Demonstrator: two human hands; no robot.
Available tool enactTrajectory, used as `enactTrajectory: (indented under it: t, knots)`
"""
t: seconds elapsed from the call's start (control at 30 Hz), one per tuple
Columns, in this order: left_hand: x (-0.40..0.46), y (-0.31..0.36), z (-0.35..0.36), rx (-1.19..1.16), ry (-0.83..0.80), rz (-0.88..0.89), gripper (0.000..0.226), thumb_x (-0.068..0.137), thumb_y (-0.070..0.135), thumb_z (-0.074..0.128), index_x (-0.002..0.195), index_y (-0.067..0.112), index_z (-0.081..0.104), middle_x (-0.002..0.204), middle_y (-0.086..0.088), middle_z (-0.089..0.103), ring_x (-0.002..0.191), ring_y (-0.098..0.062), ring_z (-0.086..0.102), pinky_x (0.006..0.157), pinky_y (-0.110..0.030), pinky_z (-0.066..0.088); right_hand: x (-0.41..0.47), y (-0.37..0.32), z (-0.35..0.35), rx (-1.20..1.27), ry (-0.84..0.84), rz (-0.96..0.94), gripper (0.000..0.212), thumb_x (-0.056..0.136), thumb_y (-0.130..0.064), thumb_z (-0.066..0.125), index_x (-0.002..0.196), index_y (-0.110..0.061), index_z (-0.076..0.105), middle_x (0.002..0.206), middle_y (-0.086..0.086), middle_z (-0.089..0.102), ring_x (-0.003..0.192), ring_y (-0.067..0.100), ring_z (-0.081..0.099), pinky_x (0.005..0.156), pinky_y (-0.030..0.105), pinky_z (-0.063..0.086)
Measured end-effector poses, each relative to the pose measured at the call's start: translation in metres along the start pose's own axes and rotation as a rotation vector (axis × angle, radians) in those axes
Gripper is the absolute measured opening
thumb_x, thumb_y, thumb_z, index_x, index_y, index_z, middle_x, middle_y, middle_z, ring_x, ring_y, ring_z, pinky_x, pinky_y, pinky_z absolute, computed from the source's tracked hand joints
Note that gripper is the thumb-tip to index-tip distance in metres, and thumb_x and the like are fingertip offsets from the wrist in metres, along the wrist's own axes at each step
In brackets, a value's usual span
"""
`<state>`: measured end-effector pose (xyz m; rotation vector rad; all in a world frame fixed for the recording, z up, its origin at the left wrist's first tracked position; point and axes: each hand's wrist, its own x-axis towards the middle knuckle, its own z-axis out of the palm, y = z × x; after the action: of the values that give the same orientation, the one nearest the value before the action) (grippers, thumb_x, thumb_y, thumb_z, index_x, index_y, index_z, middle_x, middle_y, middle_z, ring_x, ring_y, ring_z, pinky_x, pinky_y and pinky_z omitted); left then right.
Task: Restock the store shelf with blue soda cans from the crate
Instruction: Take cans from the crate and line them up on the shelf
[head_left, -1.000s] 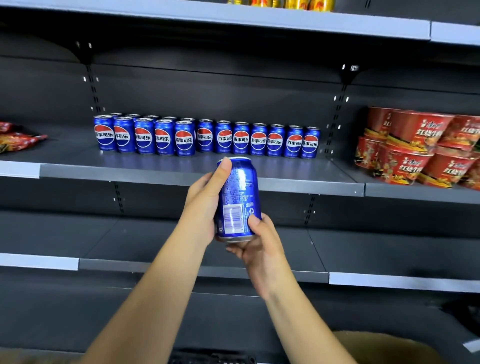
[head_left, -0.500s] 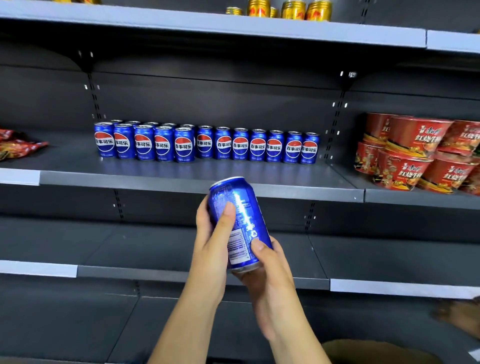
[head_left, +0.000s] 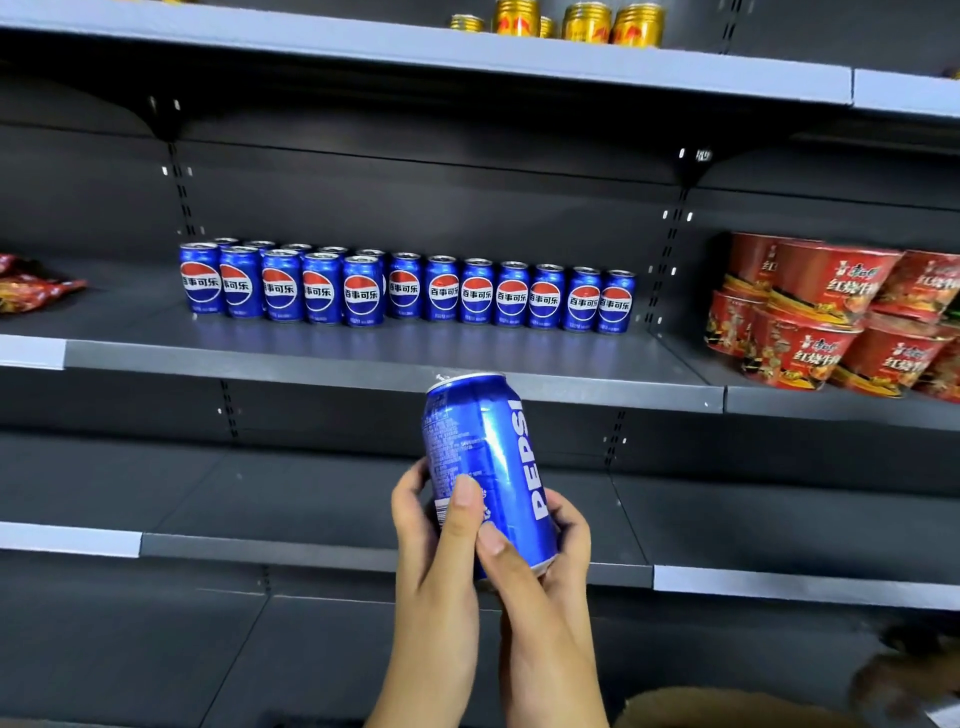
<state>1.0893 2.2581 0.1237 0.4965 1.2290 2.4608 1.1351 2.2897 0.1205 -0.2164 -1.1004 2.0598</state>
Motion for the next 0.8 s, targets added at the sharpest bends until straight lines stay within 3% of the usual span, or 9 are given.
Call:
enactTrajectory:
  t: [0.07, 0.13, 0.2, 0.33, 0.43, 0.6, 0.7, 0.8]
  knots:
    - [-0.003, 0.003, 0.0, 0.006, 0.024, 0.017, 0.071, 0.046, 0.067, 0.074, 0.105, 0.031, 0.056, 0.091, 0.007, 0.071, 0.074, -0.004, 0.067, 0.056, -0.013, 0.049, 0.0, -0.001, 0.001, -0.036, -0.018, 0.0, 0.073, 0.042, -0.026, 0.076, 0.108, -0.015, 0.047, 0.097, 0.003, 0.073, 0.079, 0.012, 0.069, 0.062, 0.016, 0.051]
    - [-0.005, 0.007, -0.001, 0.008, 0.052, 0.009, 0.054, 0.065, 0.053, 0.074, 0.109, 0.027, 0.055, 0.086, 0.004, 0.071, 0.068, -0.003, 0.066, 0.052, -0.012, 0.048, 0.0, -0.002, 0.001, -0.091, -0.049, -0.007, 0.072, 0.044, -0.029, 0.076, 0.109, -0.016, 0.046, 0.099, 0.0, 0.073, 0.082, 0.013, 0.07, 0.066, 0.017, 0.052]
    - [-0.005, 0.009, -0.003, 0.021, 0.059, 0.008, 0.046, 0.07, 0.048, 0.069, 0.108, 0.027, 0.056, 0.09, 0.002, 0.071, 0.068, -0.004, 0.066, 0.054, -0.014, 0.048, 0.002, -0.002, 0.001, -0.137, -0.059, -0.011, 0.072, 0.044, -0.035, 0.075, 0.108, -0.016, 0.047, 0.095, -0.007, 0.073, 0.078, 0.007, 0.068, 0.066, 0.017, 0.051]
    - [-0.002, 0.011, -0.009, 0.008, 0.061, 0.012, 0.062, 0.054, 0.065, 0.059, 0.103, 0.028, 0.061, 0.097, 0.001, 0.072, 0.083, -0.012, 0.068, 0.082, -0.037, 0.049, 0.007, -0.001, -0.005, -0.13, -0.064, 0.124, 0.098, 0.034, -0.067, 0.082, 0.111, -0.013, 0.054, 0.106, 0.003, 0.071, 0.09, 0.018, 0.066, 0.077, 0.031, 0.051]
    - [-0.002, 0.012, -0.01, 0.017, 0.044, -0.008, 0.067, 0.056, 0.066, 0.058, 0.108, 0.023, 0.062, 0.1, -0.004, 0.072, 0.09, -0.02, 0.069, 0.092, -0.048, 0.047, 0.01, -0.004, -0.005, -0.107, -0.138, 0.242, 0.105, 0.044, -0.075, 0.074, 0.122, -0.01, 0.049, 0.114, 0.01, 0.068, 0.095, 0.023, 0.066, 0.076, 0.035, 0.052]
    - [-0.002, 0.014, -0.013, 0.03, 0.05, -0.027, 0.067, 0.057, 0.065, 0.059, 0.106, 0.019, 0.062, 0.101, -0.015, 0.07, 0.098, -0.037, 0.065, 0.093, -0.059, 0.044, 0.008, -0.005, -0.004, -0.167, -0.196, 0.242, 0.103, 0.042, -0.074, 0.076, 0.124, -0.017, 0.048, 0.114, 0.004, 0.068, 0.093, 0.019, 0.066, 0.078, 0.035, 0.051]
    - [0.001, 0.018, -0.018, 0.045, 0.016, -0.025, 0.054, 0.063, 0.055, 0.063, 0.101, 0.017, 0.064, 0.099, -0.013, 0.07, 0.091, -0.029, 0.065, 0.093, -0.056, 0.045, 0.006, -0.005, -0.005, -0.175, -0.192, 0.187, 0.087, 0.048, -0.058, 0.08, 0.118, -0.016, 0.052, 0.106, 0.003, 0.071, 0.091, 0.016, 0.067, 0.075, 0.028, 0.053]
    - [0.002, 0.021, -0.02, 0.086, -0.036, -0.021, 0.05, 0.065, 0.055, 0.062, 0.1, 0.019, 0.065, 0.099, -0.011, 0.07, 0.092, -0.027, 0.066, 0.094, -0.055, 0.047, 0.003, -0.001, -0.003, -0.163, -0.149, 0.12, 0.068, 0.058, -0.048, 0.067, 0.115, -0.014, 0.053, 0.105, 0.003, 0.071, 0.092, 0.017, 0.066, 0.081, 0.03, 0.054]
